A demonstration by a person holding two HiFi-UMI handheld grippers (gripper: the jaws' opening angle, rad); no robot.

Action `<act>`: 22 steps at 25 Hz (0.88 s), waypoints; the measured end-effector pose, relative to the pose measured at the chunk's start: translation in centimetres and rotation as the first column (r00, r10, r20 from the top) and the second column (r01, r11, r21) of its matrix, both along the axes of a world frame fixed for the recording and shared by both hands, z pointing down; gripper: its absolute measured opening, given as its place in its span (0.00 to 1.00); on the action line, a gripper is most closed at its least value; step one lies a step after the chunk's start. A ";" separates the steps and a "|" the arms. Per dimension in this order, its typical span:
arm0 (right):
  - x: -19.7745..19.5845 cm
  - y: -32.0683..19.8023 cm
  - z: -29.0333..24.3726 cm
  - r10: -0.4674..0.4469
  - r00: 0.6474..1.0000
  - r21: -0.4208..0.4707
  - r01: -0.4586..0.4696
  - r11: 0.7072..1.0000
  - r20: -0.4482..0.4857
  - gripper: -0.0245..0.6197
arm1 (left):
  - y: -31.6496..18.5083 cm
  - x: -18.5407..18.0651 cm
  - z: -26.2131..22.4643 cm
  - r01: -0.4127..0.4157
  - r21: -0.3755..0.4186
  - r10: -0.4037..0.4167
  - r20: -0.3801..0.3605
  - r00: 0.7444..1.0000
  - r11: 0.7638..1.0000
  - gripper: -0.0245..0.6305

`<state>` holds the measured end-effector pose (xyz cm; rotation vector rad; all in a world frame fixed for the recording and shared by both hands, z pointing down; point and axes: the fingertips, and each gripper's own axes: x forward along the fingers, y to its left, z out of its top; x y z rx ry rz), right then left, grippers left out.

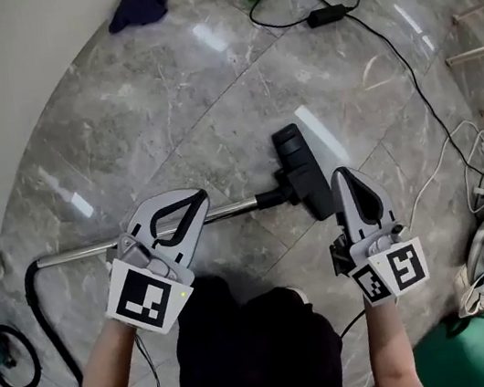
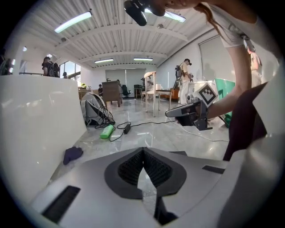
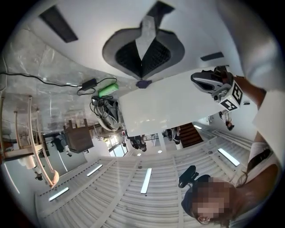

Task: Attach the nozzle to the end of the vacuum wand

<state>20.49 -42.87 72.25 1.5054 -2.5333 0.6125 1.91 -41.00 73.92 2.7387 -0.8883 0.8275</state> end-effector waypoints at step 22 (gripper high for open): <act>-2.1 8.8 -42.2 0.082 0.995 -0.069 -0.078 0.995 0.057 0.06 | 4.6 -1.5 -45.0 0.181 -0.023 -0.183 -0.167 0.969 0.983 0.05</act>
